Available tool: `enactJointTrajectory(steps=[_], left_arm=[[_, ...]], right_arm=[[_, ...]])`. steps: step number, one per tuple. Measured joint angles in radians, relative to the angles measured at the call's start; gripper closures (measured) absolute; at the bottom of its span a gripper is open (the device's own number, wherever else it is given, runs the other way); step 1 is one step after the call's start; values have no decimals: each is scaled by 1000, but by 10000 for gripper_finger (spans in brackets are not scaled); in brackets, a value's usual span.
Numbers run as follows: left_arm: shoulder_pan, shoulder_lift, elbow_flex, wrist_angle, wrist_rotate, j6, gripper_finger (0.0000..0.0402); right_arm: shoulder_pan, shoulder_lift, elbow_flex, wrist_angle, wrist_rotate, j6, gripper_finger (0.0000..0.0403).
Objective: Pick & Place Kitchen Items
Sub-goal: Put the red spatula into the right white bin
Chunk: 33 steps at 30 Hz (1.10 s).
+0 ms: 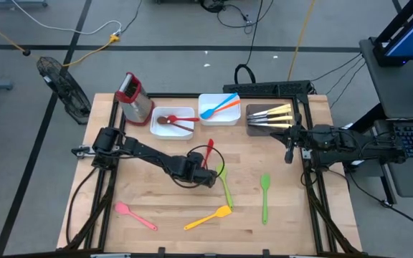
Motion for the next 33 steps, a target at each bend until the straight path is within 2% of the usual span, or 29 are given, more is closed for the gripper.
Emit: enactJointTrajectory(steps=[15,23,26,29,33], left_arm=[[20,0,1,-7,38,49,374],[23,21,1,9,52,70,286],[24,42,2,38,68,77,266],[25,49,2,49,90,79,268],[25,51,2,44,99,79,302]], right_arm=[[0,0,0,1,0,0,399],[0,0,0,1,0,0,399],[0,-1,0,2,0,0,399],[0,-1,0,13,0,0,399],[0,0,0,25,0,0,399]])
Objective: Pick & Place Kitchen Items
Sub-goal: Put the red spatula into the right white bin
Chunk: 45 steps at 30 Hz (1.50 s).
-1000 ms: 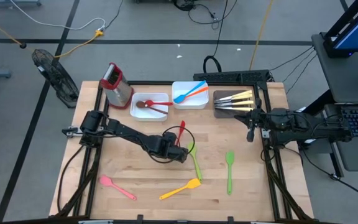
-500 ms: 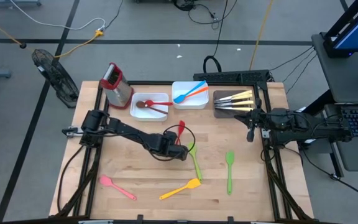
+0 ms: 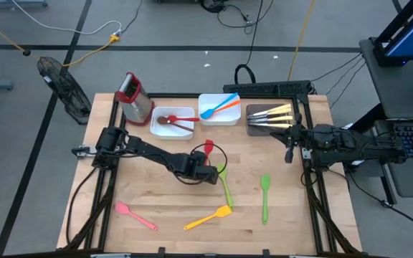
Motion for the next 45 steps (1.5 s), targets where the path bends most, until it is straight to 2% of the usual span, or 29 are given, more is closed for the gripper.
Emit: enactJointTrajectory(steps=[6,17,38,45], left_arm=[[0,0,0,8,8,-9,347],[2,0,0,9,12,-80,385],[8,-32,-3,18,10,-87,393],[9,-37,1,31,16,-90,393]], right_arm=[[0,0,0,-1,0,0,399],[0,0,0,-1,0,0,399],[0,0,0,-1,1,-40,399],[0,0,0,-1,30,-55,399]])
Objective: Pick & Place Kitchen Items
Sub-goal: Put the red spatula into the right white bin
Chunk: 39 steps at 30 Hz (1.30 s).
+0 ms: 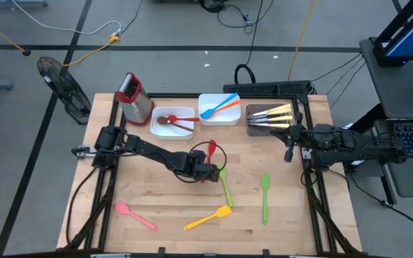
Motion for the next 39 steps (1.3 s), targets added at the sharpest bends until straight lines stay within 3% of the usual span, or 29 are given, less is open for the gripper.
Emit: enactJointTrajectory(steps=[25,28,33,39], left_arm=[[6,11,40,42,-7,88,390],[6,11,40,75,-8,116,366],[6,11,40,172,-40,169,285],[10,11,41,141,-99,241,213]], right_arm=[[0,0,0,-1,-3,-1,399],[0,0,0,-2,-3,-1,399],[0,0,0,-2,-3,-1,399],[0,0,0,-2,-3,-1,399]])
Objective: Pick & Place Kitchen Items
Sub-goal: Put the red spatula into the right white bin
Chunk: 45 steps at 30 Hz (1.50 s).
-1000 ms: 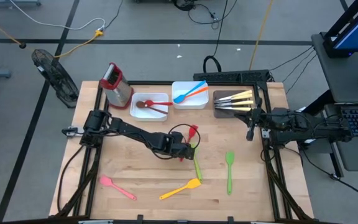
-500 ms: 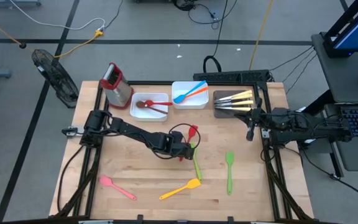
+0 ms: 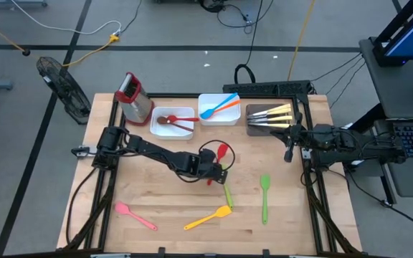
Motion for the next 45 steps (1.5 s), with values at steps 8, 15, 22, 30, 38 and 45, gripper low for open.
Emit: enactJointTrajectory(steps=[8,15,22,30,38,45], left_arm=[[-1,-1,0,-78,14,134,220],[3,5,0,-42,10,213,213],[15,-2,0,-65,-18,255,210],[27,-7,1,-208,16,219,211],[11,-19,0,-303,8,102,211],[3,-90,-6,-363,-13,100,211]], right_arm=[[0,0,0,-2,0,0,399],[0,0,0,-5,0,1,399],[0,42,0,-10,-96,171,399],[-14,339,0,-6,-216,-38,398],[-53,597,3,183,-336,-178,394],[-78,765,65,243,-348,-322,354]])
